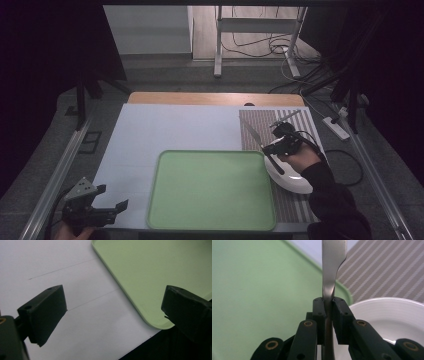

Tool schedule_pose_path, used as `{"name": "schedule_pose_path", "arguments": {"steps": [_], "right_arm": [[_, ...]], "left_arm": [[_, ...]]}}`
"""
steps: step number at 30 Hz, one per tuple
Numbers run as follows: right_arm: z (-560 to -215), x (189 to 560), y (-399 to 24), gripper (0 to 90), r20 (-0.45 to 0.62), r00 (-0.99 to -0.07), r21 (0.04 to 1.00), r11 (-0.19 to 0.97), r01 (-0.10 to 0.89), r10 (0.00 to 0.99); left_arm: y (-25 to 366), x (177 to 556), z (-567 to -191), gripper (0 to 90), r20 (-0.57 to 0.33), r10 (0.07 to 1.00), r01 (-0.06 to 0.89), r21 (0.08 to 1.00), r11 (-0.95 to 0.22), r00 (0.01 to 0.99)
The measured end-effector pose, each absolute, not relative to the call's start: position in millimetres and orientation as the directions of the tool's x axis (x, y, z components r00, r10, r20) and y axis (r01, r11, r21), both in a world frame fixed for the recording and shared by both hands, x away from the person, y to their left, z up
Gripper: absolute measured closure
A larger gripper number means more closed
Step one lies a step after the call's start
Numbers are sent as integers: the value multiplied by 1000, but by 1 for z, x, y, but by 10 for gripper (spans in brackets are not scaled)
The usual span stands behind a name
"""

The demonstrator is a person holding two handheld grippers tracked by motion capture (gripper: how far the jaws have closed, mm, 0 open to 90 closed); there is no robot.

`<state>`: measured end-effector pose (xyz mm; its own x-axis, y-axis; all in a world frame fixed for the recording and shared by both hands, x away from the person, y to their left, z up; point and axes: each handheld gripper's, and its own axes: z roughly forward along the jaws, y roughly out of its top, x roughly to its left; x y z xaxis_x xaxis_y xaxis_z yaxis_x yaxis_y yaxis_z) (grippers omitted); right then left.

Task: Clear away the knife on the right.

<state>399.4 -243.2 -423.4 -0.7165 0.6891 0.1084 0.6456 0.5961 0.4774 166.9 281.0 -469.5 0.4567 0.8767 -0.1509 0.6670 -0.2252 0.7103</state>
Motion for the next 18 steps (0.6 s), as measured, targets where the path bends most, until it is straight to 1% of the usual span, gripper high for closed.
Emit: {"name": "schedule_pose_path", "arguments": {"steps": [13, 18], "right_arm": [[-441, 367, -200, 813, 145, -789, 424, 683, 595, 597], [-457, 357, -186, 813, 161, -805, 372, 720, 585, 571]], "left_arm": [[281, 167, -469, 58, -149, 877, 666, 710, -226, 456], [281, 166, -469, 58, -147, 877, 665, 711, -227, 457]]}}
